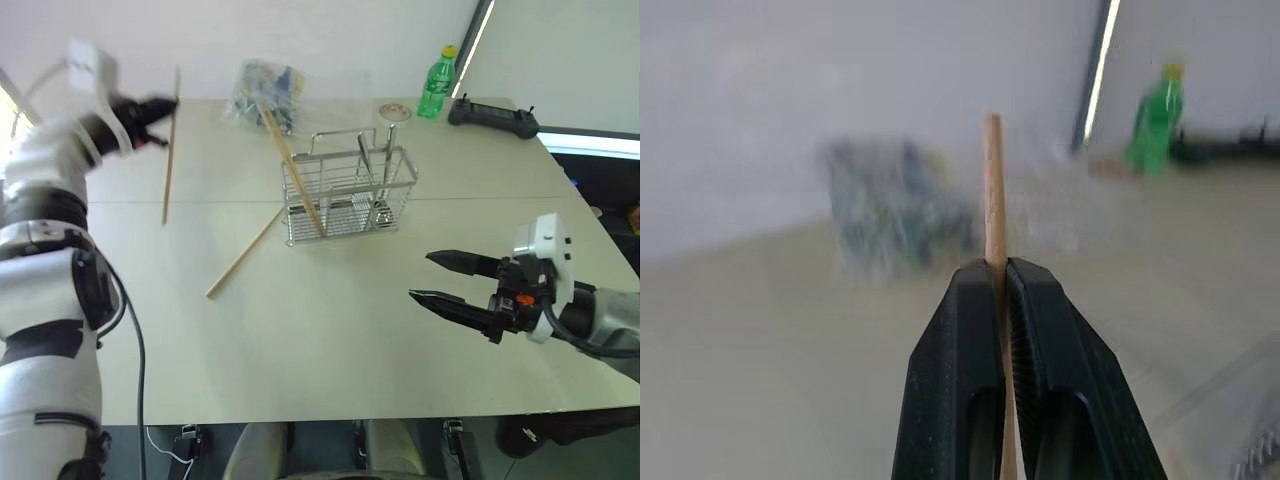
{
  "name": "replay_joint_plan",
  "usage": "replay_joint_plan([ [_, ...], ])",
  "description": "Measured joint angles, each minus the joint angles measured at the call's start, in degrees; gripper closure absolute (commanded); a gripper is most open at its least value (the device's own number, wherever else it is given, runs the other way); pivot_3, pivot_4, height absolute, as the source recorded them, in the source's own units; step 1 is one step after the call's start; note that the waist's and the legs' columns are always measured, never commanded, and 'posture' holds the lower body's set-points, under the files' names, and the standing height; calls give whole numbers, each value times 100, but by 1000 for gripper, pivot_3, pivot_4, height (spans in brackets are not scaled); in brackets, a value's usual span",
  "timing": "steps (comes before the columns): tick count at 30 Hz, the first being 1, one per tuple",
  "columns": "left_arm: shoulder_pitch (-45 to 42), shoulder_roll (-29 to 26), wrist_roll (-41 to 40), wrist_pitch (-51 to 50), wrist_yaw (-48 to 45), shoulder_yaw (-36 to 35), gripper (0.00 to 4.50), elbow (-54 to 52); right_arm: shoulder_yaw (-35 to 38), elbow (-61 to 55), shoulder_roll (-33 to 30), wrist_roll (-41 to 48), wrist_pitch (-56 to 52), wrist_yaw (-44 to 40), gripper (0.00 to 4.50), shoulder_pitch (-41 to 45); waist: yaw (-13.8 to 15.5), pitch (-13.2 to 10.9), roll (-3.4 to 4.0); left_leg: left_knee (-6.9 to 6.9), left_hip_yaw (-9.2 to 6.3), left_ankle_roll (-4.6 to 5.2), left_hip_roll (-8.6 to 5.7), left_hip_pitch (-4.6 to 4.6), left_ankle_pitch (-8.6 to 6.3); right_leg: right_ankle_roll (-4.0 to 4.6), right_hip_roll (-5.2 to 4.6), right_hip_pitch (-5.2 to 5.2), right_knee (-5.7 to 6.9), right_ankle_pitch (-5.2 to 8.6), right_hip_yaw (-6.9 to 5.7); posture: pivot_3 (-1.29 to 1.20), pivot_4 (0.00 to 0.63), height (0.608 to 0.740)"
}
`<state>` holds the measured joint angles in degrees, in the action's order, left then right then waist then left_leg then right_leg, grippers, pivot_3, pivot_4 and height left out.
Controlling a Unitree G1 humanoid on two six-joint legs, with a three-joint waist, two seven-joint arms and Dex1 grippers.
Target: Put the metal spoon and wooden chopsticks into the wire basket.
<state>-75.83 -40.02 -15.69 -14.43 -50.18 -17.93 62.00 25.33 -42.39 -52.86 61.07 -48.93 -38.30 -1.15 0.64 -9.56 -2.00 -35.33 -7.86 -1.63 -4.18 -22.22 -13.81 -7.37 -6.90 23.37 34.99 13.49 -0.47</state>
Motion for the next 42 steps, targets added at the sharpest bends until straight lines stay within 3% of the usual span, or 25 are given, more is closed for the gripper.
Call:
replay_joint_plan([
  [5, -328, 692, -1471, -1363, 903, -856, 4462, -2256, -85, 26, -1, 39, 0, 22, 951, 228, -2, 1, 1, -4, 1, -6, 1, 10, 2, -4, -1, -11, -2, -3, 4, 0, 150, 713],
  [12, 143, 1769, -2196, -2166, 1563, -440, 4462, -4459, -234, 222, -2, 35, -1, 29, 951, 388, 9, 2, 3, -4, 7, -28, 1, 32, 15, -1, 2, -28, 3, -6, 9, 0, 150, 713],
  [21, 1031, 2149, -1567, -1277, 1105, 754, 4462, -4744, -225, 213, 42, 135, 1, 334, 951, 392, 17, 2, 4, 0, 21, -28, 2, 34, 15, 4, 4, -28, -4, -8, 18, 0, 150, 713],
  [28, 1443, 2445, -1185, -702, 863, 1177, 4462, -4579, -171, 201, 68, 354, 19, 642, 951, 388, 22, 2, 3, -2, 18, -27, 1, 23, 15, 6, 3, -26, -15, -9, 19, 0, 150, 713],
  [31, 1515, 2515, -1185, -691, 911, 1181, 3387, -4578, -126, 196, 68, 433, 32, 750, 951, 354, 13, 2, 4, -2, 18, -26, 1, 22, 15, 6, 3, -25, -15, -9, 18, 0, 150, 713],
  [37, 1554, 2526, -1225, -778, 981, 1149, 312, -4579, -77, 204, 64, 489, 51, 824, 951, 349, 16, 2, 4, -2, 18, -26, 1, 23, 15, 5, 4, -25, -14, -9, 18, 0, 150, 713],
  [38, 1554, 2511, -1240, -809, 988, 1142, 79, -4586, -78, 216, 64, 490, 52, 825, 951, 362, 15, 2, 4, -3, 19, -26, 1, 23, 15, 5, 4, -26, -15, -9, 18, 0, 150, 713],
  [42, 1538, 2424, -1401, -1154, 1080, 1019, 79, -4667, -94, 292, 61, 485, 55, 823, 951, 502, 11, 2, 4, -3, 18, -26, 2, 24, 15, 5, 4, -25, -13, -9, 18, 0, 150, 713],
])
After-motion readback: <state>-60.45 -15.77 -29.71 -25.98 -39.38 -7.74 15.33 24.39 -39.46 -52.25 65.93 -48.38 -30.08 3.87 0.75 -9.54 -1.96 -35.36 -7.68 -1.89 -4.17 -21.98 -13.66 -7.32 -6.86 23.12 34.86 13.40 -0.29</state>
